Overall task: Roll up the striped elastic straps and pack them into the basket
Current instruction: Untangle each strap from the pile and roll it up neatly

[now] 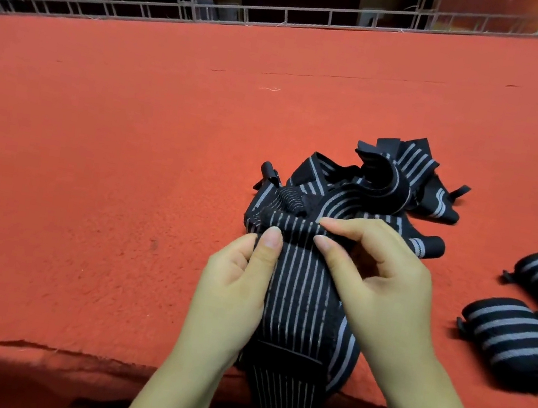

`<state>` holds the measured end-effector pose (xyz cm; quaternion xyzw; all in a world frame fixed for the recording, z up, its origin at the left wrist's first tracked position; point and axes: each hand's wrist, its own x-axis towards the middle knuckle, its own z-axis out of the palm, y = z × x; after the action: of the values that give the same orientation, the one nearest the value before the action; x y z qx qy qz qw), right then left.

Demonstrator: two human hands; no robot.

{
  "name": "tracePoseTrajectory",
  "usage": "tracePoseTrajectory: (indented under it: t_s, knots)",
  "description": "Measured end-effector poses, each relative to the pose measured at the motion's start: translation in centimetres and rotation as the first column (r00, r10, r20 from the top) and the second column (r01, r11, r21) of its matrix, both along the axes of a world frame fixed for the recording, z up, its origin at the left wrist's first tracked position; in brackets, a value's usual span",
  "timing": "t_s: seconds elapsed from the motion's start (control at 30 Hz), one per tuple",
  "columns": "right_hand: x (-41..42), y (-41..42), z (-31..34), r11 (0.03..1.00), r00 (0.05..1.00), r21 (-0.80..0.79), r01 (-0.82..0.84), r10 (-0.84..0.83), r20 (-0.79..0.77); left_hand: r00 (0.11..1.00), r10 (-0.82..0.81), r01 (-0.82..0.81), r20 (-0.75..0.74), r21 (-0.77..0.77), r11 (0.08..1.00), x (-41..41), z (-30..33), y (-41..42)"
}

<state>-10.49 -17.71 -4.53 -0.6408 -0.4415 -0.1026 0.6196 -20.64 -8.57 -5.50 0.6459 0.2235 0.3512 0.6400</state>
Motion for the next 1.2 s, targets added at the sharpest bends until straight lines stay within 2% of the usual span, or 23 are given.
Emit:
tracePoseTrajectory:
  t_s: [0.13,0.2,0.37,0.47,0.5,0.63,0.73,0.83,0.97,1.2]
  knots:
    - [0.1,-0.2,-0.4,0.998,0.993,-0.01,-0.055,0.055,0.108,1.0,0.007,-0.007,0.008,-0.021,1.0,0.0,0.4,-0.1]
    - [0.0,-0.5,-0.4,0.993,0.989,-0.029,-0.113,0.116,0.096,1.0,0.026,-0.026,0.006,-0.019,0.999,-0.2,0.4,-0.1]
    - [-0.7,-2.0,0.5,0.95,0.929,-0.071,-0.304,0.279,-0.245,0.999,-0.027,0.031,0.044,-0.075,0.997,-1.0,1.1,-0.4]
    - [-1.0,-2.4,1.2,0.897,0.772,-0.044,-0.441,0.353,-0.528,0.995,-0.085,0.087,0.06,-0.029,0.996,-1.6,1.1,-0.3]
    - [-0.9,-2.4,1.3,0.885,0.741,-0.051,-0.462,0.354,-0.57,0.994,-0.091,0.092,0.065,-0.022,0.995,-1.8,1.2,-0.3]
    - [-0.6,-2.1,1.4,0.886,0.775,-0.099,-0.452,0.336,-0.535,0.987,-0.115,0.121,0.109,-0.048,0.992,-2.4,1.2,-0.4]
    - [-0.5,-2.1,1.2,0.907,0.778,-0.016,-0.42,0.351,-0.521,0.979,-0.112,0.128,0.172,-0.082,0.988,-2.4,0.9,-1.0]
    - [-0.9,-1.7,1.2,0.916,0.787,0.063,-0.397,0.375,-0.49,0.982,-0.072,0.087,0.173,-0.083,0.993,-2.4,0.4,-1.8]
    - [-1.2,-1.2,0.7,0.962,0.911,0.018,-0.273,0.265,-0.316,0.986,-0.001,0.009,0.167,-0.048,0.999,-2.5,-0.2,-2.3]
    - [-2.9,-1.4,0.1,0.99,0.989,0.023,-0.139,0.14,-0.054,0.981,0.125,-0.118,0.147,-0.056,0.991,-3.0,0.0,-2.6]
